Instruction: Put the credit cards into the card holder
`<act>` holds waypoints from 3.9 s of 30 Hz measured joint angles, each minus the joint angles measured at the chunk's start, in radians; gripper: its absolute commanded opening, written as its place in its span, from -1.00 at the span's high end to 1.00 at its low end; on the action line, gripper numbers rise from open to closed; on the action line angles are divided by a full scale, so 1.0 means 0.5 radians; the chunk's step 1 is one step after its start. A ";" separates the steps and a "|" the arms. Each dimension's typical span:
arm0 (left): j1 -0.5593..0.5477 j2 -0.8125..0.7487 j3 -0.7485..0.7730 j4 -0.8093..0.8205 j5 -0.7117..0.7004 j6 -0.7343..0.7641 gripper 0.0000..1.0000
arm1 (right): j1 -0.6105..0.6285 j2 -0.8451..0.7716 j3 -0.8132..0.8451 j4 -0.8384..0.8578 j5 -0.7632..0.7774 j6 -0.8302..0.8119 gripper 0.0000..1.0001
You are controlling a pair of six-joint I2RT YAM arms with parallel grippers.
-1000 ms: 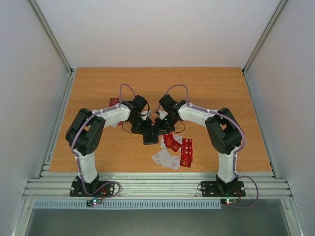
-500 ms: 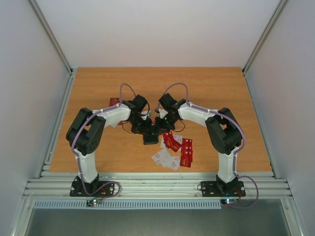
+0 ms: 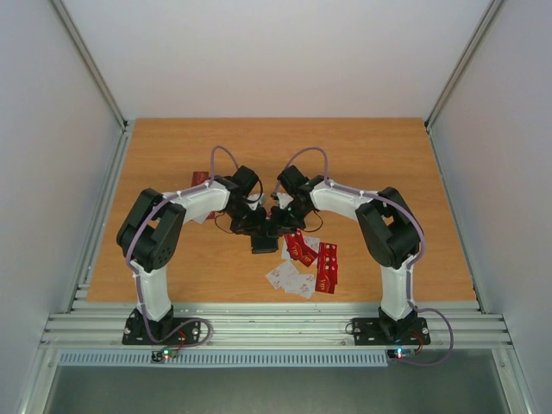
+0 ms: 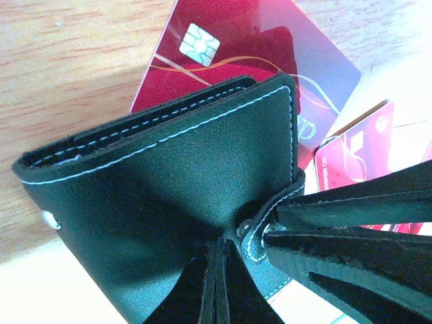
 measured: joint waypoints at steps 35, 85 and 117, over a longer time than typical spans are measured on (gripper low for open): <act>0.005 0.012 0.011 -0.016 0.004 -0.002 0.99 | 0.024 0.120 0.170 -0.126 0.002 0.061 0.95; 0.326 -0.784 -0.076 -0.016 -0.081 0.104 -0.72 | 0.237 -0.071 0.877 -0.750 0.596 0.058 -0.23; 1.032 -1.837 -1.954 1.797 -1.066 0.799 -0.99 | -1.064 -1.548 -1.310 0.836 1.295 -0.807 -0.97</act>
